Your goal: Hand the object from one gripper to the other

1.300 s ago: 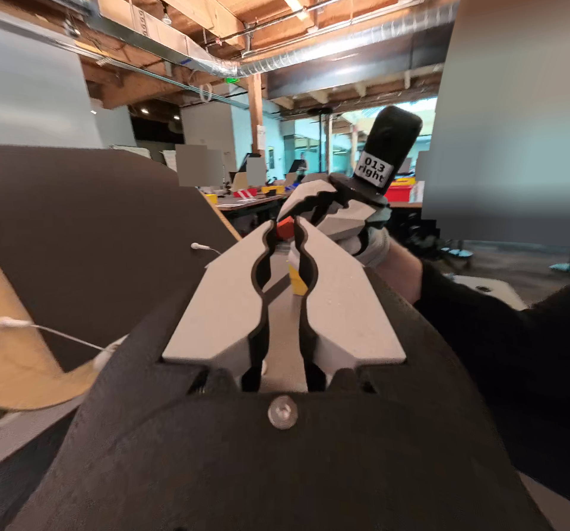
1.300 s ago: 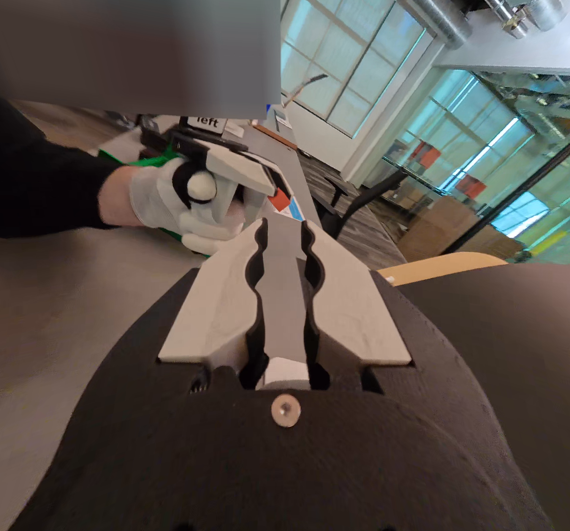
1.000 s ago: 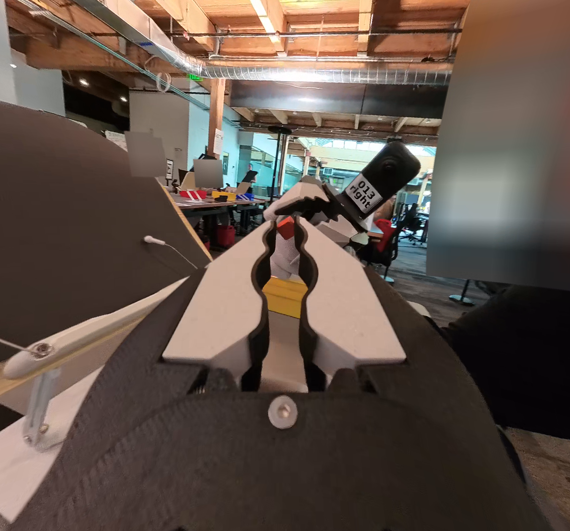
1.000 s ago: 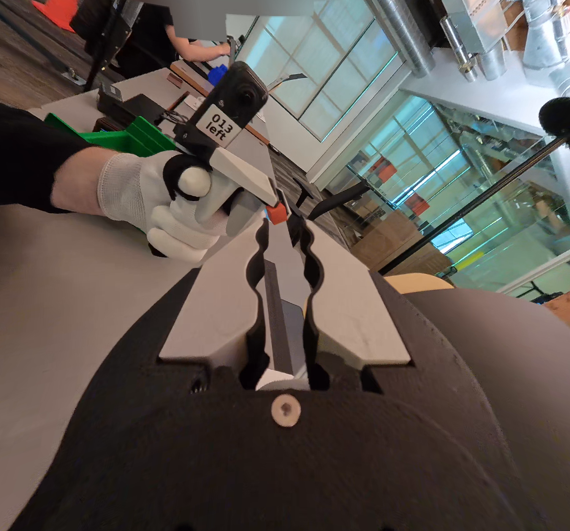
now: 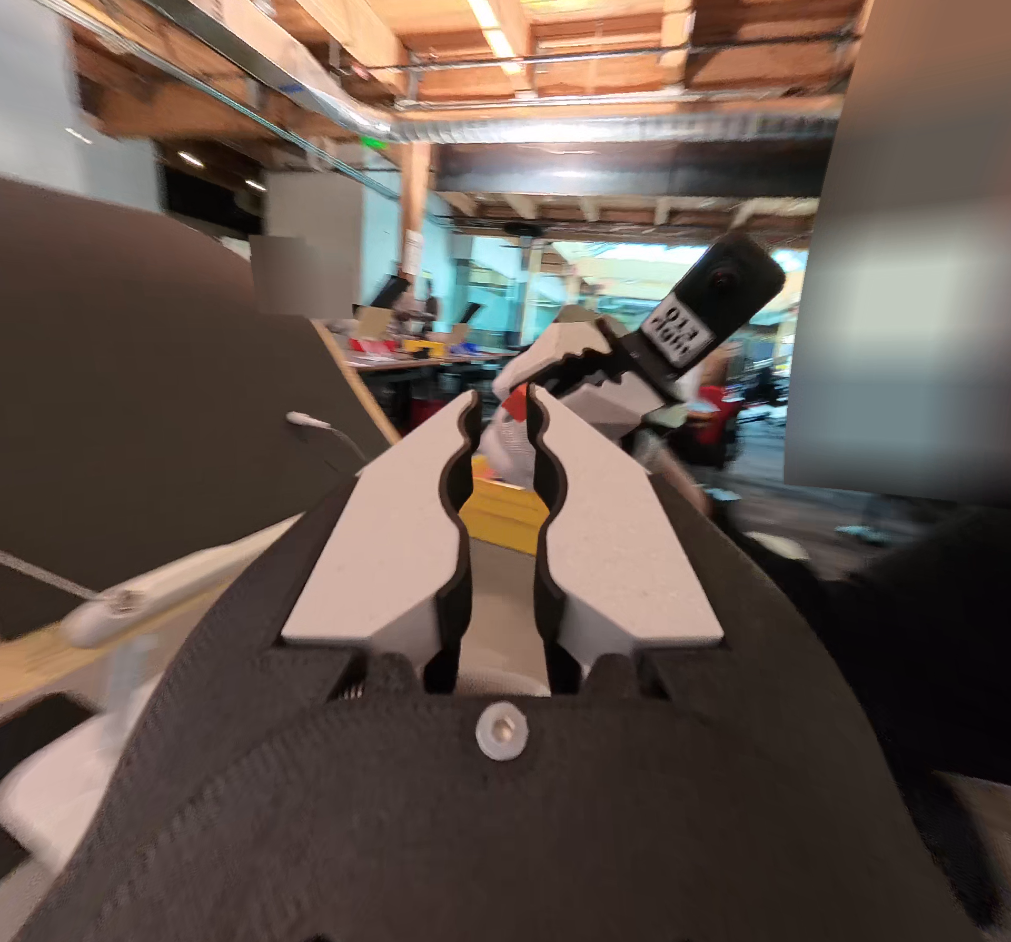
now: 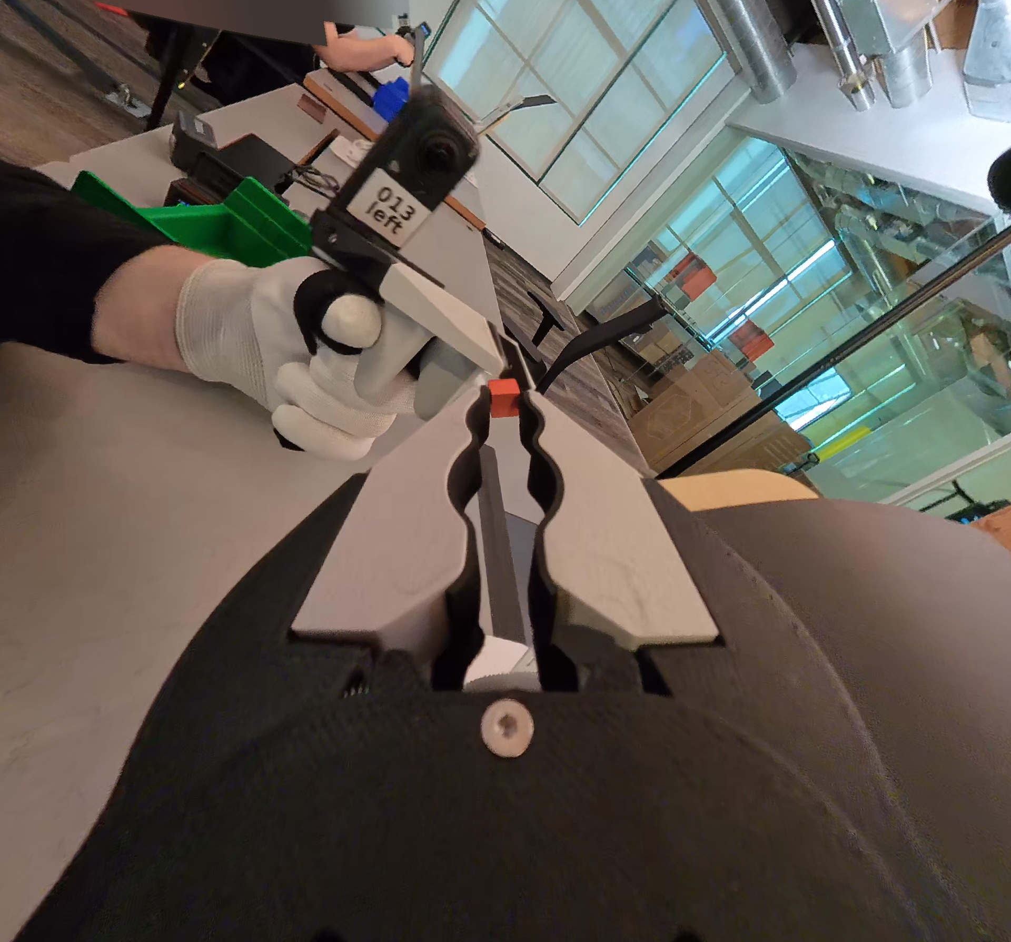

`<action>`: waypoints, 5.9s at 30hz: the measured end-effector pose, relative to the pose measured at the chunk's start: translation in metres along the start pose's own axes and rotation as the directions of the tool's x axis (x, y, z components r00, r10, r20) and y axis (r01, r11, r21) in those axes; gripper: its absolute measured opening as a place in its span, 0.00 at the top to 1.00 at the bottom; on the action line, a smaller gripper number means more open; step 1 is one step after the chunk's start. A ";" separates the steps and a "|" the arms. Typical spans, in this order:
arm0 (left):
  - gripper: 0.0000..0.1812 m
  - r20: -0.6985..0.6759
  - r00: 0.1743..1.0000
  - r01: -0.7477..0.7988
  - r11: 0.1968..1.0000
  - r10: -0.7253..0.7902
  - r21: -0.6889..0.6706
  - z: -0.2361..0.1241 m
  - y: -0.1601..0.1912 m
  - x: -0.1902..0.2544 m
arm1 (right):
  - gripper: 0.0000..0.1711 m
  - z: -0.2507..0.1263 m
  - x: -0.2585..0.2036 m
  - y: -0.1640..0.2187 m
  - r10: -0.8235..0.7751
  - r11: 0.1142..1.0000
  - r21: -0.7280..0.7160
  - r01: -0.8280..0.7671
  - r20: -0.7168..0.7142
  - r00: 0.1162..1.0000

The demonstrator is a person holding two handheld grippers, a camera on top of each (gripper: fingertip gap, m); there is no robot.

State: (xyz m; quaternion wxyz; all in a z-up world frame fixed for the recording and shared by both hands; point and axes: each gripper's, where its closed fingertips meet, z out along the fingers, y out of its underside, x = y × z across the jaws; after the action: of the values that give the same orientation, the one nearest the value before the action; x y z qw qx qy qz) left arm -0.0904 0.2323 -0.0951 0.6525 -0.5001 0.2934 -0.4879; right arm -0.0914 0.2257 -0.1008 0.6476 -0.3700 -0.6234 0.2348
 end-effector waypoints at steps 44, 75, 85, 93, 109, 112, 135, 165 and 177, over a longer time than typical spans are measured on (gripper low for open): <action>0.92 0.246 0.092 -0.837 0.209 0.965 -0.505 0.011 0.021 -0.015 | 0.96 0.006 0.000 0.020 0.636 0.709 0.076 -0.701 0.360 0.683; 0.93 0.237 0.096 -0.835 0.208 0.967 -0.510 0.012 0.025 -0.016 | 0.96 0.001 -0.002 0.020 0.622 0.715 0.079 -0.695 0.383 0.683; 0.93 0.221 0.097 -0.833 0.201 0.970 -0.516 0.012 0.028 -0.017 | 0.95 0.001 -0.003 0.023 0.622 0.724 0.063 -0.687 0.372 0.689; 0.93 0.212 0.095 -0.834 0.194 0.973 -0.517 0.012 0.030 -0.017 | 0.95 0.002 -0.005 0.023 0.613 0.738 0.055 -0.673 0.364 0.701; 0.94 0.211 0.602 -0.657 0.628 0.770 -0.416 0.003 0.025 -0.025 | 0.88 -0.017 0.011 0.009 0.402 0.893 0.136 -0.429 0.186 0.896; 0.94 0.217 0.745 -0.540 0.762 0.630 -0.359 -0.001 0.019 -0.025 | 0.87 -0.014 0.008 0.013 0.313 0.942 0.085 -0.325 0.130 0.941; 0.94 -0.145 0.984 0.057 0.952 -0.104 -0.302 -0.020 0.023 0.011 | 0.87 0.024 -0.023 0.003 -0.349 0.928 -0.145 0.343 -0.015 0.937; 0.91 -0.191 0.955 0.198 0.966 -0.229 -0.169 -0.015 0.010 0.009 | 0.93 0.024 -0.017 0.004 -0.377 0.914 -0.182 0.363 -0.043 0.925; 0.88 0.099 0.990 -0.083 0.988 0.096 -0.130 -0.015 0.000 -0.035 | 0.92 0.018 0.011 0.014 -0.142 0.982 -0.144 0.123 -0.132 0.981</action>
State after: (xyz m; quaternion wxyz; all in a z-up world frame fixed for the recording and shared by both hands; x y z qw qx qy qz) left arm -0.1159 0.2591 -0.1040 0.6555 -0.5515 0.3110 -0.4116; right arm -0.1054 0.2456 -0.1054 0.6778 -0.3863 -0.6138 0.1212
